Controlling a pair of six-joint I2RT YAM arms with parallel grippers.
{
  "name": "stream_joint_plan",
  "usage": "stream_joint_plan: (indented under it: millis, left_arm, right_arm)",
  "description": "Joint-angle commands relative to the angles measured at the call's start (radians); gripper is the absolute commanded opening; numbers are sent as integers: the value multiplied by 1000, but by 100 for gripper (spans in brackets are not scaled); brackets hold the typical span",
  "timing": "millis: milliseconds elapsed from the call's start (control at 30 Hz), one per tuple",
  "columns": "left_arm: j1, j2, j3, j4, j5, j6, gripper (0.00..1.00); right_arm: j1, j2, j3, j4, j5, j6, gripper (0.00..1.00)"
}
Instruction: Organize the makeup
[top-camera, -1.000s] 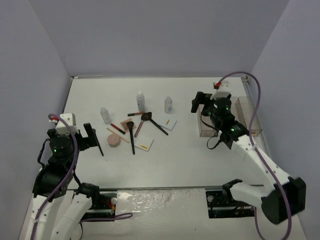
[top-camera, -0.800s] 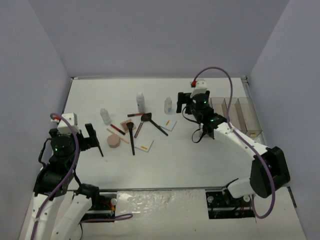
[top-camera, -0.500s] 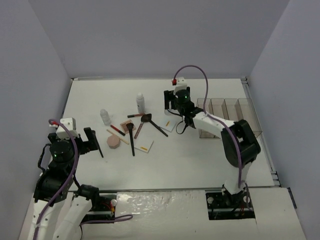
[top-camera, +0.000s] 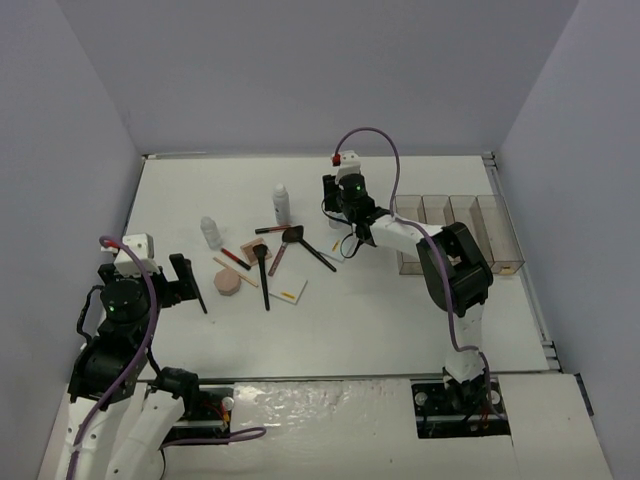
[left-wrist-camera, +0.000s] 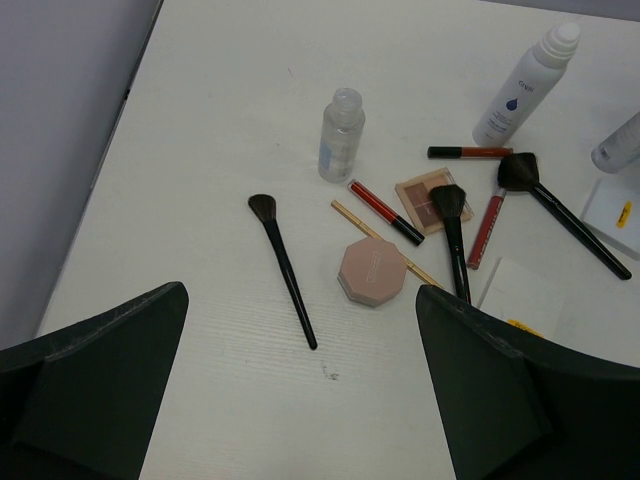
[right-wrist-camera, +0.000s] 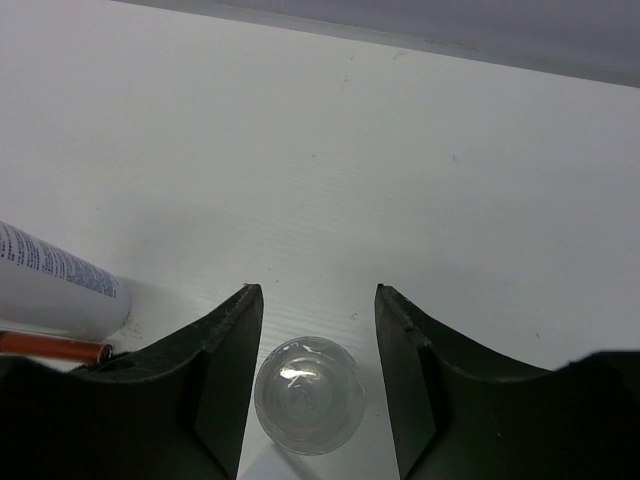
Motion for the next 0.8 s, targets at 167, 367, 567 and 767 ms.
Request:
stream_joint_plan:
  millis: [167, 367, 567, 767]
  left_arm:
    - [6, 17, 13, 71, 15, 9, 97]
    - [6, 20, 13, 72, 15, 8, 97]
    - [6, 24, 12, 74, 18, 8, 97]
    - [6, 11, 12, 77, 18, 9, 97]
  right_arm:
    - [3, -90, -41, 105, -3, 14, 42]
    - [3, -104, -61, 122, 7, 9, 21]
    - [-3, -200, -49, 87, 45, -73, 0]
    - [-91, -390, -52, -5, 134, -167, 0]
